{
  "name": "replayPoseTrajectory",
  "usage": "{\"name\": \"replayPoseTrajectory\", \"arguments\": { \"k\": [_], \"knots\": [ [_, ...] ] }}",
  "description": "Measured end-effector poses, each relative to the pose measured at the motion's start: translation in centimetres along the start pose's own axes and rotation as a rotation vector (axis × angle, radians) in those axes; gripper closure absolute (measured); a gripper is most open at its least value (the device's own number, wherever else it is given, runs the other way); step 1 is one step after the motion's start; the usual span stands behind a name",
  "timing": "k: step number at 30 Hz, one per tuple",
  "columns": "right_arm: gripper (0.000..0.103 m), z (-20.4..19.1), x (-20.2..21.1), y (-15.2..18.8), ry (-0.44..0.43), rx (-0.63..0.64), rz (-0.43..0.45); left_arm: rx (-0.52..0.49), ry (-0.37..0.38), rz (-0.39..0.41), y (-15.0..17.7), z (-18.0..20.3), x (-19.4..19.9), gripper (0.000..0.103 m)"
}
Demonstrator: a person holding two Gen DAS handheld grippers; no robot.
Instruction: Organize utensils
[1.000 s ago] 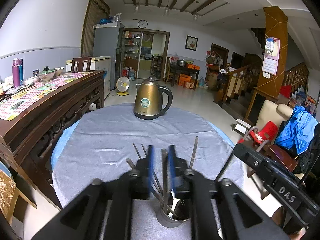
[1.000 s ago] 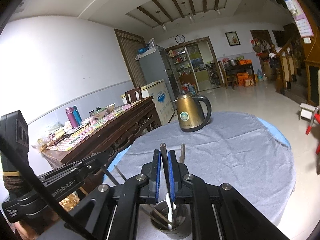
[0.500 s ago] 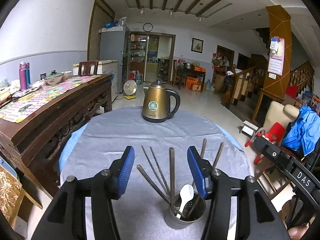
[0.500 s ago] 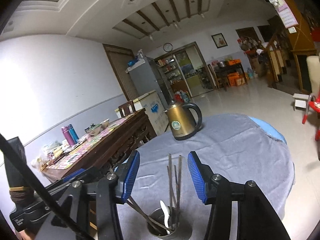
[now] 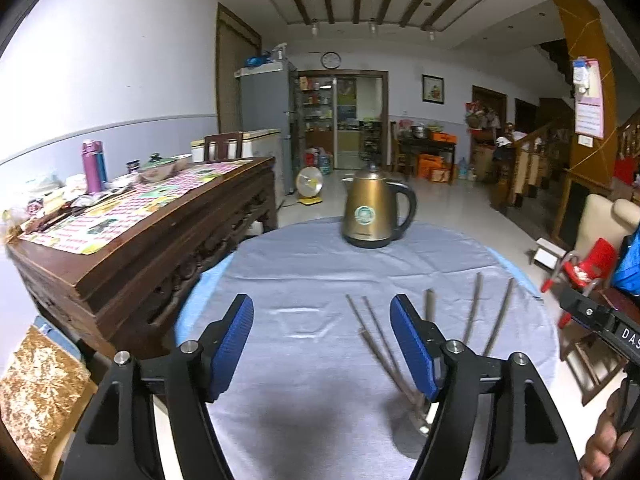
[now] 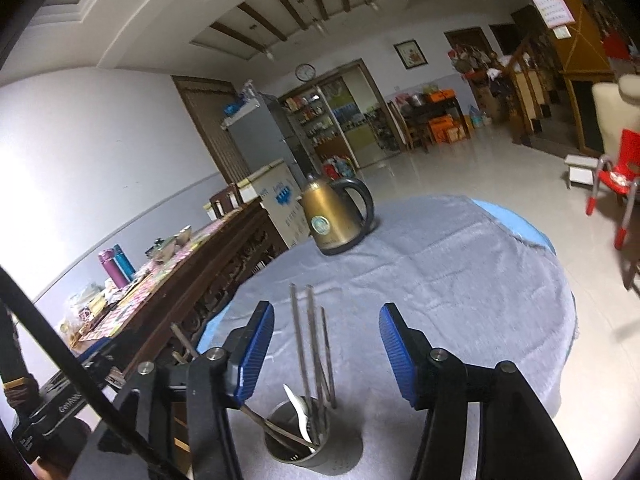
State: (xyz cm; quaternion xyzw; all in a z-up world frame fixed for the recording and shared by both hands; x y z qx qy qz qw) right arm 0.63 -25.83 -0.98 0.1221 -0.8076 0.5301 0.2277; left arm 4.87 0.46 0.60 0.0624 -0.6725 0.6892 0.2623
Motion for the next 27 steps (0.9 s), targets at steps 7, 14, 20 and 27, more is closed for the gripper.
{"name": "replayPoseTrajectory", "arguments": {
  "k": [7,14,20,27],
  "knots": [
    [0.041,1.6,-2.1,1.4,0.028,-0.037,-0.090,0.014,-0.070,-0.032,1.3,-2.6,-0.6,0.029],
    [0.041,2.1,-4.0,2.7,0.042,-0.057,-0.159,0.038,-0.097,-0.067,2.1,-4.1,-1.4,0.029],
    [0.041,2.0,-4.9,3.2,0.048,-0.061,-0.186,0.040,-0.091,-0.080,2.6,-4.3,-1.6,0.029],
    [0.041,2.1,-4.9,3.2,0.055,-0.060,-0.179,0.049,-0.090,-0.109,3.3,-4.8,-2.5,0.029]
  ]
}}
Point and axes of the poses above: each gripper's, at about its wrist camera, not at the fingertips, and x roughly against the way its jaws point, z to its right, y to its underside, the point moved 7 cm from there along -x, roughly the way its jaws point, and after that the axes turned 13 degrees about y, right-handed, at the moved point
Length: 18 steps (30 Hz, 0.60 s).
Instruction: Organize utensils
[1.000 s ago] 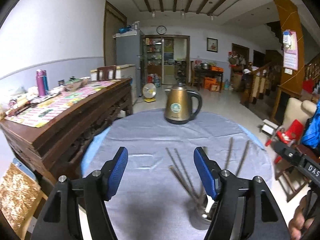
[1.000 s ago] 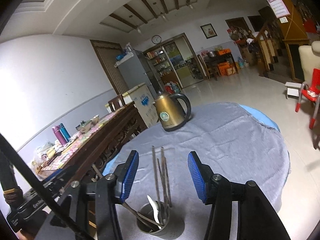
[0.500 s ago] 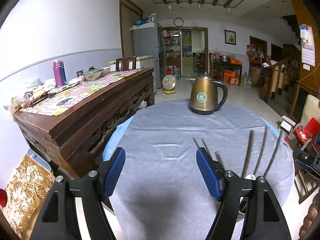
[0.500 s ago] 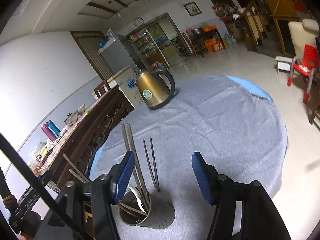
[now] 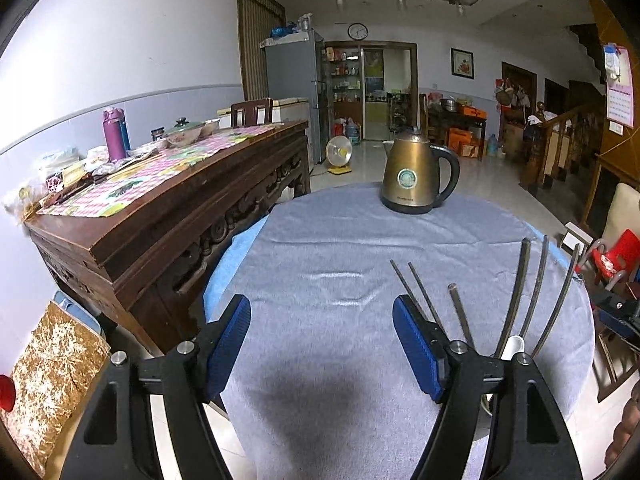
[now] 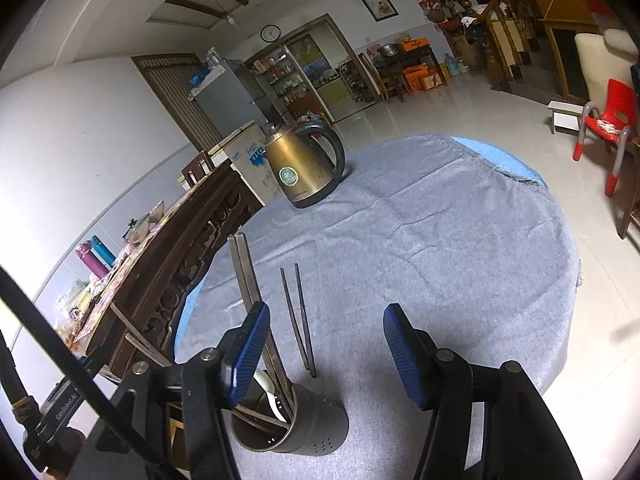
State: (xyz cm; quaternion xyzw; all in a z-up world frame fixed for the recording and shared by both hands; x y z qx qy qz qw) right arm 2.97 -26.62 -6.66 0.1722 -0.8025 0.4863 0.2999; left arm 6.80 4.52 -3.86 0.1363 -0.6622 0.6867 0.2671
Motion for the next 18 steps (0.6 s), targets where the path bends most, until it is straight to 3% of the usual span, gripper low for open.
{"name": "replayPoseTrajectory", "arguments": {
  "k": [18],
  "knots": [
    [0.041,2.0,-3.7,-1.0,0.079,-0.018,-0.030,0.088,-0.026,-0.097,2.1,-4.1,-5.3,0.029]
  ]
}}
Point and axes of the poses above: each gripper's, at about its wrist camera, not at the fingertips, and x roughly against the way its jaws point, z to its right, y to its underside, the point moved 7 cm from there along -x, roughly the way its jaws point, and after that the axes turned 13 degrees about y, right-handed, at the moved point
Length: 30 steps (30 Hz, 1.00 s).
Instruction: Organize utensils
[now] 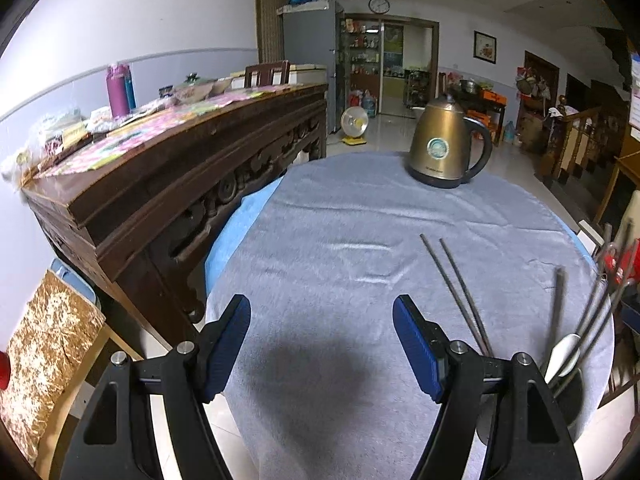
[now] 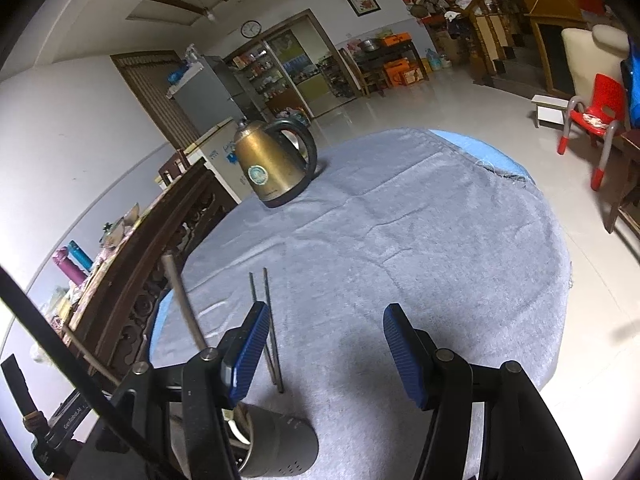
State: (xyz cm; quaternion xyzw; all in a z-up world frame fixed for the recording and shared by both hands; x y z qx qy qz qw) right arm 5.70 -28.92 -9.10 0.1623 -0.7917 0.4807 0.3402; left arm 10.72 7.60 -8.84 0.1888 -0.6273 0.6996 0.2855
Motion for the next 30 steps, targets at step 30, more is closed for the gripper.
{"name": "replayPoseTrajectory", "arguments": {
  "k": [30],
  "knots": [
    [0.041,-7.4,-14.3,-3.7,-0.175,0.329,-0.266,-0.018,0.100,-0.205,-1.6,0.5,-11.4,0.029]
  ]
}}
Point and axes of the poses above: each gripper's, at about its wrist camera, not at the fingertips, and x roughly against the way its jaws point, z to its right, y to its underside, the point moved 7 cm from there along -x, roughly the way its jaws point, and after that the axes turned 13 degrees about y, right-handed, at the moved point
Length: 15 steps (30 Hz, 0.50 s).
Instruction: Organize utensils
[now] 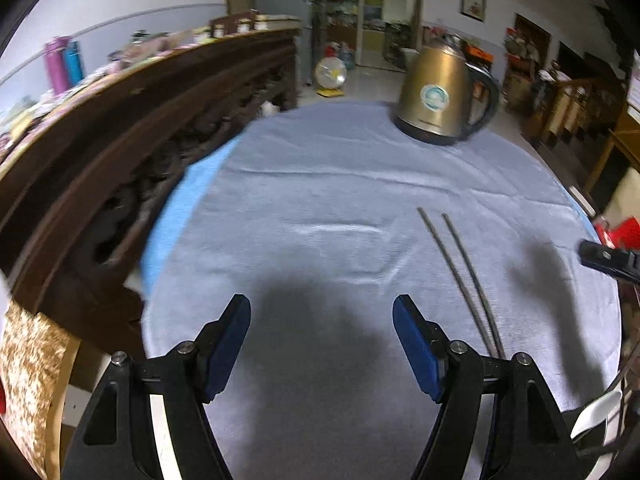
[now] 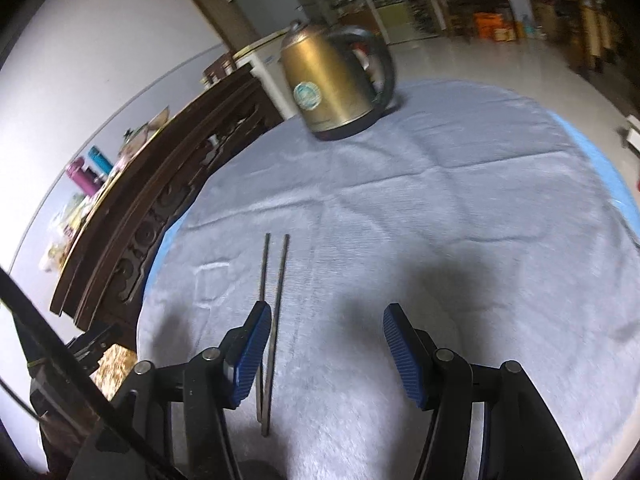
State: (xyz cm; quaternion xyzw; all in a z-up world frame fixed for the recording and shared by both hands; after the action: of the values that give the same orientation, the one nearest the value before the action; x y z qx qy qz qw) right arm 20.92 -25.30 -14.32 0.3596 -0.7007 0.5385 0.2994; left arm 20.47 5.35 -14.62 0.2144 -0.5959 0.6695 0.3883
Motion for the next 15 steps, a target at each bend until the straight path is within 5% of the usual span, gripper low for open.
{"name": "replayPoseTrajectory", "arguments": {
  "k": [8,15],
  "knots": [
    [0.052,-4.6,-6.8,-3.2,-0.069,0.115,-0.094,-0.031,0.042,-0.083,-2.7,1.3,-5.8,0.029],
    [0.063,-9.0,-12.6,-5.2,-0.032,0.218,-0.194,0.010,0.060,-0.123,-4.7,1.0,-8.5,0.029]
  ]
}}
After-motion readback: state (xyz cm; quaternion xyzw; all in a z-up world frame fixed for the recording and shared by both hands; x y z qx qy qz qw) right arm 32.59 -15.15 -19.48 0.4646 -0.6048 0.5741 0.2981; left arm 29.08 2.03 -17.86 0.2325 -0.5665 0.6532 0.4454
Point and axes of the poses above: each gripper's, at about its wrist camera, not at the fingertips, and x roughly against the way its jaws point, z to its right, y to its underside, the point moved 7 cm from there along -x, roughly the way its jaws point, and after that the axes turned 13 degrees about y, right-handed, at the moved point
